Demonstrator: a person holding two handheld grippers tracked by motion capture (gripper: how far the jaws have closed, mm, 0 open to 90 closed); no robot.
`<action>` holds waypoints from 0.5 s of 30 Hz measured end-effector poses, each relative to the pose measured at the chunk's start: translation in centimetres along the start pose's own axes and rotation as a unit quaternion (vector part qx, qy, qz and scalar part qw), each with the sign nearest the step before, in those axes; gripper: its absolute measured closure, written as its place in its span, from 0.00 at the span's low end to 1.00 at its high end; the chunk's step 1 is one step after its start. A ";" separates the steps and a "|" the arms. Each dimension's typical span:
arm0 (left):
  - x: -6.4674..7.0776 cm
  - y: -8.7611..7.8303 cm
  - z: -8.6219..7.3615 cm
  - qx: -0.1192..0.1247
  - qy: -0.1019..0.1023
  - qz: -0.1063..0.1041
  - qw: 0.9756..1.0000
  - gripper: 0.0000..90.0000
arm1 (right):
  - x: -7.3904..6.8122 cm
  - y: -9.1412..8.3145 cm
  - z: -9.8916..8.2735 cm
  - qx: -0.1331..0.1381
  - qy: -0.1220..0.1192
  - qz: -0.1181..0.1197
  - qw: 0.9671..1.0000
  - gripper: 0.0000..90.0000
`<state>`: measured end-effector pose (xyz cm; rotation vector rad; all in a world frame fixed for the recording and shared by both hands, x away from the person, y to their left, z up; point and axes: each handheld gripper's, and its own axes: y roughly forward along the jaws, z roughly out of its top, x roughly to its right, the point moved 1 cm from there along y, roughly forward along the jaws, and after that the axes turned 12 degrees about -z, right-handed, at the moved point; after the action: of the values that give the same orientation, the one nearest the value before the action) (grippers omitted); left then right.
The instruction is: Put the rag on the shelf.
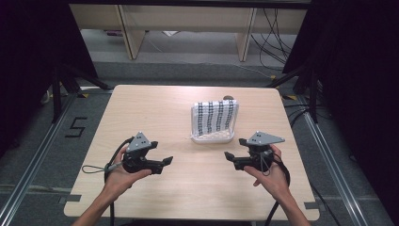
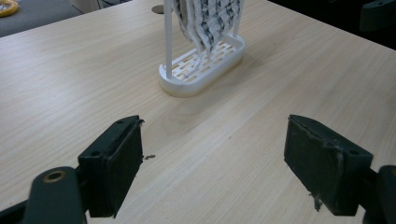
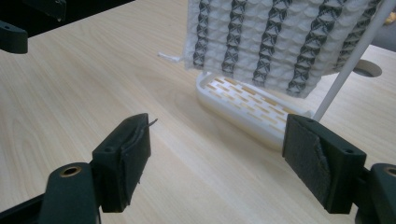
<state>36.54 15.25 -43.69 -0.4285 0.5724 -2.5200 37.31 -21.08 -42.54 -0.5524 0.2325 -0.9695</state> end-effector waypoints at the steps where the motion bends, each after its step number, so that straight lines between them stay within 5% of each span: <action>1: 0.0 -0.1 -0.2 -0.001 0.000 -0.002 1.000 0.21 | 0.1 0.0 -0.1 0.007 -0.010 -0.005 1.000 0.27; 15: 0.5 -0.6 -3.4 -0.024 0.005 0.002 1.000 0.21 | -1.1 -0.4 -3.0 -0.012 -0.010 0.012 1.000 0.27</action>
<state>34.52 16.53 -46.26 -0.4324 0.6370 -2.5097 35.12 -21.41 -44.88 -0.5795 0.2318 -0.9378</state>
